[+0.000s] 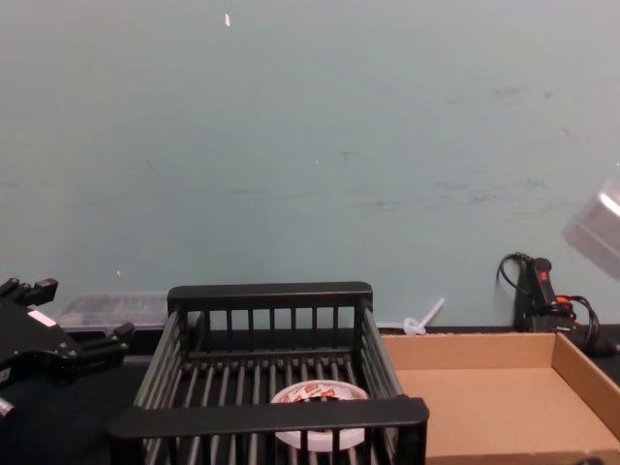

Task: Pick up the white tape and place it into the black box , Pick up the silver tape and place it into the brown box.

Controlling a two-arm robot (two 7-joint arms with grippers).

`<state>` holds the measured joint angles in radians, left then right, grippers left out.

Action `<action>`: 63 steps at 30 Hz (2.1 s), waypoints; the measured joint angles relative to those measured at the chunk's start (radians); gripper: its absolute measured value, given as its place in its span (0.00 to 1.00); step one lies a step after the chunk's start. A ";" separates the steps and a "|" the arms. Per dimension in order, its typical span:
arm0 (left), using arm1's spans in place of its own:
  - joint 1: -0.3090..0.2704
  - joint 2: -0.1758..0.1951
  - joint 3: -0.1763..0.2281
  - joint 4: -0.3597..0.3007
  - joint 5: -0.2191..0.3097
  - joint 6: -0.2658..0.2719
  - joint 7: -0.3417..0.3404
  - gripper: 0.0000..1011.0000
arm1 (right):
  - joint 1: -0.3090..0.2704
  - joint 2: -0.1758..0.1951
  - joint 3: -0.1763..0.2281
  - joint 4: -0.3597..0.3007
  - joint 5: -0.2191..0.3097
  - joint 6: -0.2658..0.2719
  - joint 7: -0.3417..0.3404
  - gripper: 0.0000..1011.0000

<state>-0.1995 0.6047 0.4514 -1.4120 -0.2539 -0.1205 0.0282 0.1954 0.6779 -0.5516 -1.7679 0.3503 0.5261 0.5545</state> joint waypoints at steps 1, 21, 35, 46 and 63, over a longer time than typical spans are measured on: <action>0.000 0.000 0.000 0.000 0.000 0.000 0.000 0.99 | 0.001 0.003 -0.004 0.000 0.000 0.000 0.002 0.99; 0.000 0.000 0.000 0.000 0.000 0.000 0.000 0.99 | 0.033 -0.014 -0.050 0.054 -0.017 -0.002 -0.003 0.99; 0.000 0.000 0.000 0.000 0.000 0.000 0.000 0.99 | 0.054 -0.052 -0.061 0.102 -0.046 -0.009 -0.017 0.99; 0.000 0.000 0.000 0.000 0.000 0.000 0.000 0.99 | 0.062 -0.069 -0.065 0.124 -0.066 -0.007 -0.016 0.99; 0.000 0.000 0.000 0.000 0.000 0.000 0.000 0.99 | 0.062 -0.073 -0.061 0.128 -0.071 -0.007 -0.011 0.99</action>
<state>-0.1995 0.6047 0.4514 -1.4120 -0.2539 -0.1205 0.0283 0.2572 0.6045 -0.6129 -1.6396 0.2798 0.5196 0.5435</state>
